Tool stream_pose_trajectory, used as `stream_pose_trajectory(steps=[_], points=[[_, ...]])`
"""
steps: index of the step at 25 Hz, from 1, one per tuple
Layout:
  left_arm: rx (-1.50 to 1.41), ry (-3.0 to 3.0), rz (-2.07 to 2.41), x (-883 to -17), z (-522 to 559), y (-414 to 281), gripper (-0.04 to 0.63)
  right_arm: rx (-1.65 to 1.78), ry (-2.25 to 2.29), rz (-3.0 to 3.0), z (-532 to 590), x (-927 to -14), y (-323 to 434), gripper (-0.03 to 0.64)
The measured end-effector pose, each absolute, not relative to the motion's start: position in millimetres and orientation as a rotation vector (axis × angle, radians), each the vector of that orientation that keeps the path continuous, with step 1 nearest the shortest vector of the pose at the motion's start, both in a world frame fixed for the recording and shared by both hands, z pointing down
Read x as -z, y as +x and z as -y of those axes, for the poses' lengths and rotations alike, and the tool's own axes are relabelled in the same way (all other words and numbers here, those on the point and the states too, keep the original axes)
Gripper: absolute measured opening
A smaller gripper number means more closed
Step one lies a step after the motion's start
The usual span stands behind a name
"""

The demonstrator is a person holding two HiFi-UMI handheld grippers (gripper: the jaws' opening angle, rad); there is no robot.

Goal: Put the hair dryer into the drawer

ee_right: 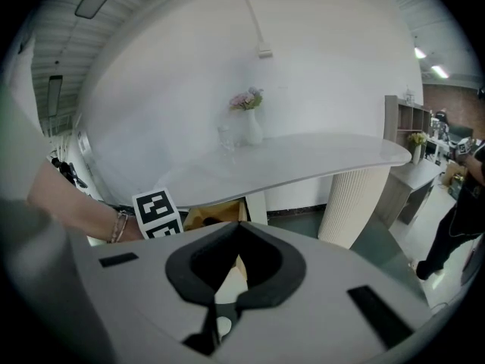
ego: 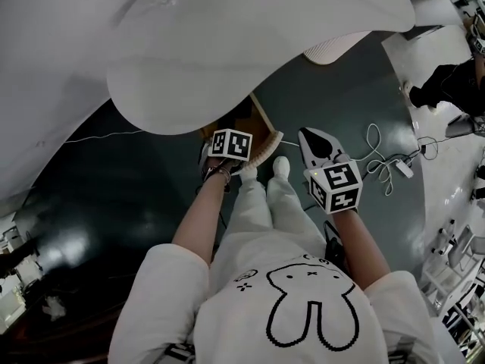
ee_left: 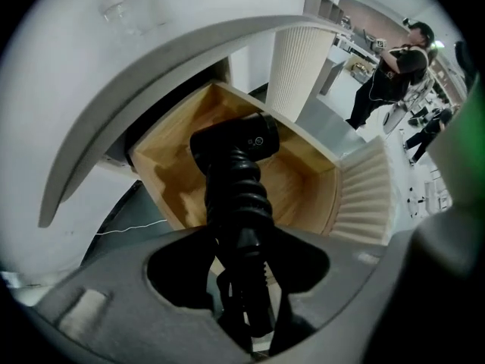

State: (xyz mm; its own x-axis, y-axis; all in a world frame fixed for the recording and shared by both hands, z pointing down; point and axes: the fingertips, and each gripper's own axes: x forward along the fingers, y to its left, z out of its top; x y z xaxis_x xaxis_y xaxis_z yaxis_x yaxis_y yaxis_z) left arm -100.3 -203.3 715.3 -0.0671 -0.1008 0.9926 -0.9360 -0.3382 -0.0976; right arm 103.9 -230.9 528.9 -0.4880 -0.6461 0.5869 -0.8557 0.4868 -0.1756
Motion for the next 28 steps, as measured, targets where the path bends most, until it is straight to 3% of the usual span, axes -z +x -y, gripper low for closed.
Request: stream_pose_trajectory(steps=[14, 28], points=[[-1.454, 1.335, 1.246, -761, 225, -97, 0.206, -0.752, 1.297, 2.256, 238, -558, 105, -0.002], [-1.647, 1.260, 1.127, -791, 221, -116, 0.219, -0.805, 1.267, 2.233, 222, -573, 98, -0.002]])
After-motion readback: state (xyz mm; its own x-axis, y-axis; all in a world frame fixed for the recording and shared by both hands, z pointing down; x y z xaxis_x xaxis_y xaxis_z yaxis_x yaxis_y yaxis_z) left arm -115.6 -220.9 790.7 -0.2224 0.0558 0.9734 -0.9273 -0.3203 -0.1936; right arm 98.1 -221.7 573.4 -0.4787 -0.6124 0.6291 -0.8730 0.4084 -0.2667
